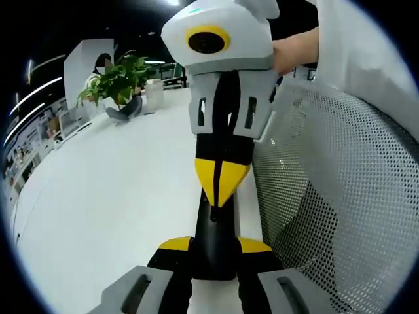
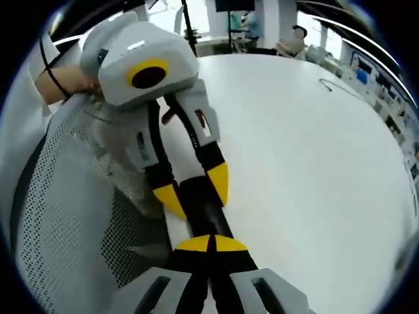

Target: Press the specified remote control buttons in sequence, fully releasing each button before pressing the next.

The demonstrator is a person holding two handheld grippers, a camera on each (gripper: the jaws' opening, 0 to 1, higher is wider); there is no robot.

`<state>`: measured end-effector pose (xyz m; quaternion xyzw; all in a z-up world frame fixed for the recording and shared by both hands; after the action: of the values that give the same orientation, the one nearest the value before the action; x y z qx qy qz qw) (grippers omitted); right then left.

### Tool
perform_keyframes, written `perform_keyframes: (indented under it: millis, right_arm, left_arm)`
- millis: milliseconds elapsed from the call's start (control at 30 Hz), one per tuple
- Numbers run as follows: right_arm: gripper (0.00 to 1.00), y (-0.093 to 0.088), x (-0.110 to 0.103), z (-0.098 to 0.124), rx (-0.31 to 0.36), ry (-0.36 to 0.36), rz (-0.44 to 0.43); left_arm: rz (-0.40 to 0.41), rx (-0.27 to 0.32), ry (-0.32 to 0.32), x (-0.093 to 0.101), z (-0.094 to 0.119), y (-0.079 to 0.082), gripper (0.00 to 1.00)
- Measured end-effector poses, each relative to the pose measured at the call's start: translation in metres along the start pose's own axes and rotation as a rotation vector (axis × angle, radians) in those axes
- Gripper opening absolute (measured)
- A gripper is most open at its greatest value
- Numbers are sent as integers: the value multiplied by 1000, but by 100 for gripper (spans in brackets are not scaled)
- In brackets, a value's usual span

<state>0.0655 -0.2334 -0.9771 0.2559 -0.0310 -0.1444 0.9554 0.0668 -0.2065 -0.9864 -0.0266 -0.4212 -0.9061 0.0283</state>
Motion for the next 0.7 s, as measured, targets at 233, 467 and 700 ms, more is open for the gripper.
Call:
perform_keyframes:
  millis: [233,467,700]
  right_arm:
    - [0,2,1,-3,-39,-28,72]
    - [0,3,3,-4,-20,-60,94]
    - [0,4,2,0,36,-74,67]
  left_arm:
    - [1,-1,1,0,0,0,24]
    - [2,-1,4,-1,-1,0,24]
    - [4,2,5,0,-1,0,24]
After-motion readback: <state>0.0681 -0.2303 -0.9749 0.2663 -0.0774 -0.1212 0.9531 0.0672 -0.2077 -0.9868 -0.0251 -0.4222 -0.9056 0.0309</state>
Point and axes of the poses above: the point that each gripper's makers call its tool centre point, and the gripper's own axes: z roughly backward along the fingers, x roughly to its right, y roughly out of its top, the point moved 1 cm from there along z, roughly backward along the fingers, and after that the axes turned 6 degrees about -y, right-handed, at the moved point
